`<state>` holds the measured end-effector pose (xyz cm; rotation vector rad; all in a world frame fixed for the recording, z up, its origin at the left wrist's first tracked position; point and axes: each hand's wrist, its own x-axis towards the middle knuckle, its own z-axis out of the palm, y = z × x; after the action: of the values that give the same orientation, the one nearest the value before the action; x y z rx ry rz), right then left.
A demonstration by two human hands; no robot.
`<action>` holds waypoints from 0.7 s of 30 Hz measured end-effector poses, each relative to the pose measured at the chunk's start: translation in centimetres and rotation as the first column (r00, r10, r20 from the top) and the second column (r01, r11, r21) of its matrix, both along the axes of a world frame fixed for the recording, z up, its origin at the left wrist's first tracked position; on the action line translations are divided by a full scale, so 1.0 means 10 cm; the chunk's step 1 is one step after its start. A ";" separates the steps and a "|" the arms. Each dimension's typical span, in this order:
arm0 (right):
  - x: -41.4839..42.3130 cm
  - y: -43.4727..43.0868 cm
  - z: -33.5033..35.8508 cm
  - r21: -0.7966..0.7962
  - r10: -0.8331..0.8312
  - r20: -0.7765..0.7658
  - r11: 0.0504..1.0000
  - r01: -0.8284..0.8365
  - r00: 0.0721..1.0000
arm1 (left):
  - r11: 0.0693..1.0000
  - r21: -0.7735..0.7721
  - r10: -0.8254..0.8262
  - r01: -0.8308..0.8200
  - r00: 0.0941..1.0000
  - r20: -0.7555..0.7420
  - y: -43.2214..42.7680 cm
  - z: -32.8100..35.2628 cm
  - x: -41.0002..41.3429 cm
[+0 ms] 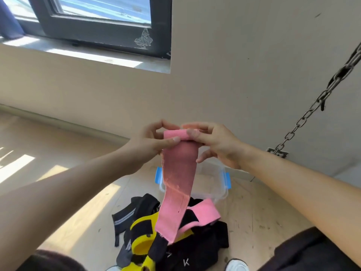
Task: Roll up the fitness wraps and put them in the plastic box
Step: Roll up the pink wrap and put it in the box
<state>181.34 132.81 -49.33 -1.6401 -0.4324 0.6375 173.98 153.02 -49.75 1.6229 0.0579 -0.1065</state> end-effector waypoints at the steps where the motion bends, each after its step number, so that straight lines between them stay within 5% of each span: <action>1: 0.00 0.01 0.02 0.013 -0.013 -0.042 1.000 0.013 0.999 | 1.000 -0.012 -0.013 0.013 1.000 0.022 0.00 -0.01 0.00; 7: 0.08 -0.02 -0.01 0.013 0.021 0.090 1.000 -0.022 0.996 | 0.999 0.027 -0.021 0.017 0.991 0.133 -0.04 -0.10 -0.01; 15: 0.08 -0.05 0.01 0.104 -0.055 0.227 0.994 0.032 0.972 | 0.977 0.208 -0.042 0.036 0.999 0.026 -0.04 0.02 0.01; 21: 0.05 -0.06 -0.02 0.092 -0.078 0.375 0.995 0.046 0.924 | 0.996 0.085 0.013 -0.008 0.998 -0.058 -0.10 0.10 0.02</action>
<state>181.80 132.18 -49.54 -1.6929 -0.6745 0.2474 174.13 152.03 -48.74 1.7043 0.1171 -0.1455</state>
